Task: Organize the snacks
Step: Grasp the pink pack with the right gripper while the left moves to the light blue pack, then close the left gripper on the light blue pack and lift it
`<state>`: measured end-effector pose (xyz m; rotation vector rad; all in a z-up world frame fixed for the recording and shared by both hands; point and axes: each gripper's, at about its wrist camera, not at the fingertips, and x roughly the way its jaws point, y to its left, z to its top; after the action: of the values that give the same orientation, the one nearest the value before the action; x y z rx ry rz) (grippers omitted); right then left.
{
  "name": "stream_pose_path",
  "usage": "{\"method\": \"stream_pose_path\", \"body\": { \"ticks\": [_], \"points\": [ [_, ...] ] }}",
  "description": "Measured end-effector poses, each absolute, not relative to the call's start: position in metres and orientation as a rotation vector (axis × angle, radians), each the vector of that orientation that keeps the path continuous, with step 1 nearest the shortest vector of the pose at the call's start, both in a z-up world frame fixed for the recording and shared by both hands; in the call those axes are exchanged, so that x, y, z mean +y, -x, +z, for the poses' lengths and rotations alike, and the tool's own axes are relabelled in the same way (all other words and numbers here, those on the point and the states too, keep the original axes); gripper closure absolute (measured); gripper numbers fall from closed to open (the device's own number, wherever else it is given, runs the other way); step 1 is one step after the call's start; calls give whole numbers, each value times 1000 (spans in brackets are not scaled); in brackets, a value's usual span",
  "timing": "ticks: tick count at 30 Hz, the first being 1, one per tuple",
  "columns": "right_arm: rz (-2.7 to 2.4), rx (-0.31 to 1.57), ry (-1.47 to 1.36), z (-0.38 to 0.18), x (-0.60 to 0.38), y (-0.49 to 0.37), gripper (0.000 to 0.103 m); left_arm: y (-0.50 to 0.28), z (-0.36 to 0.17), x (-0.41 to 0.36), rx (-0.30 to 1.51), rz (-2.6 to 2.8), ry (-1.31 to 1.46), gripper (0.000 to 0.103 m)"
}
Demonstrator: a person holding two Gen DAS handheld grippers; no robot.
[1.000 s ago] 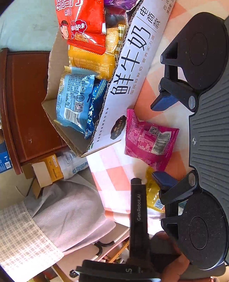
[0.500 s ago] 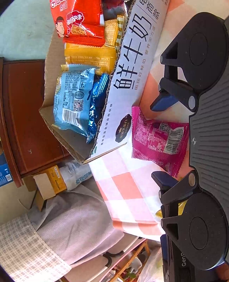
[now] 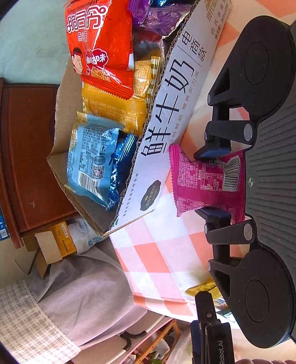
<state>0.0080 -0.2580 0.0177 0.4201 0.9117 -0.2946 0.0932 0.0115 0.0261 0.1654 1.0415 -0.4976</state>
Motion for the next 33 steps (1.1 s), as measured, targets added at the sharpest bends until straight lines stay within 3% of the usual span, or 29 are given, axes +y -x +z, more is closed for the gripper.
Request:
{"method": "stream_pose_path", "body": {
  "ticks": [7, 16, 20, 27, 33],
  "points": [
    [-273, 915, -442, 21, -259, -5, 58, -76, 18, 31, 1083, -347, -197, 24],
    [-249, 933, -407, 18, -248, -3, 57, -59, 2, 35, 1107, -288, -189, 15],
    [-212, 948, -408, 19, -248, -2, 57, -52, 3, 35, 1101, -313, -194, 21],
    [-202, 951, -414, 20, -251, 0, 57, -51, 6, 33, 1081, -306, -179, 21],
    [-200, 952, -388, 18, -243, -5, 45, -53, 0, 24, 1076, -288, -193, 17]
  ]
}}
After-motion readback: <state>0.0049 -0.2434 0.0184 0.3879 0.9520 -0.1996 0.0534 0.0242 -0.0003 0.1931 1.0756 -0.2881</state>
